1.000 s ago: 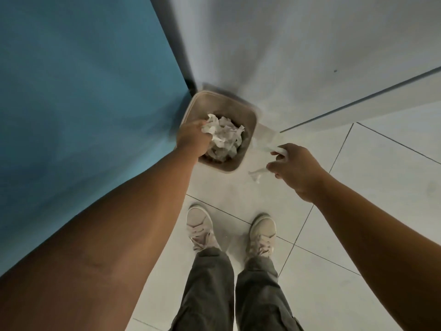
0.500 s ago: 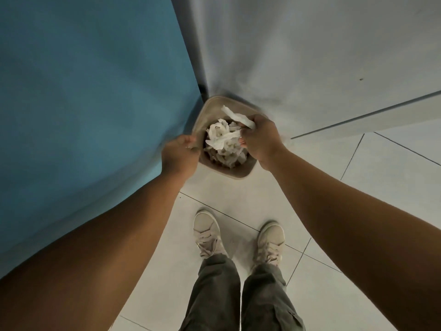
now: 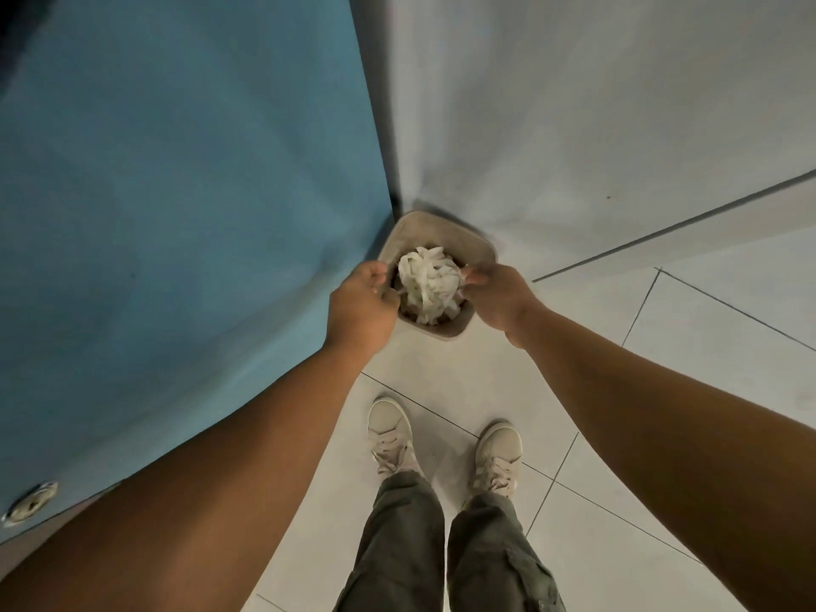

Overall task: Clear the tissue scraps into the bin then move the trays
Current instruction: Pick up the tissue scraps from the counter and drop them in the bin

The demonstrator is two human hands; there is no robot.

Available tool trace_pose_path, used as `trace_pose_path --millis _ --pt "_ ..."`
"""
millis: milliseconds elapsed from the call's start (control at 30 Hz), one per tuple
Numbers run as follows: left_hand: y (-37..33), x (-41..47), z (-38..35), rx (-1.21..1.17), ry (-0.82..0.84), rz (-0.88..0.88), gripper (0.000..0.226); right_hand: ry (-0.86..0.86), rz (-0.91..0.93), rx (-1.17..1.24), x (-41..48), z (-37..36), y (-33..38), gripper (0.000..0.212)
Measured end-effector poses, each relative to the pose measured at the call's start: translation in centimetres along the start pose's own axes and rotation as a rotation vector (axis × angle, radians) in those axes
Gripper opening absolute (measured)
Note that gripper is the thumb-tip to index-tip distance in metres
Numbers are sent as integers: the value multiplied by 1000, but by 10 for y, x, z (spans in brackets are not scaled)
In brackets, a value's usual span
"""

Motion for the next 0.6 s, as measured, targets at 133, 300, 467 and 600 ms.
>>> trace_pose_path --millis 133,300,467,600 --pt "-58 -55 24 28 2 -60 37 -36 102 -85 -82 22 48 36" --pt "-132 -138 63 80 -67 -171 38 -84 310 -290 -197 48 125 38" --pt "-206 -229 114 144 -170 -323 35 -124 547 -424 -300 69 194 29" --pt "-247 -290 165 137 -253 -363 37 -147 678 -501 -358 78 239 40"
Point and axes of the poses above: each hand's wrist, its own x-axis towards the middle knuckle, its own z-axis out of the back of the hand, y = z × x, the point moved 7 cm from there along x, towards the middle knuckle, and after that the axes turned 11 degrees about y, right-handed, at the moved point
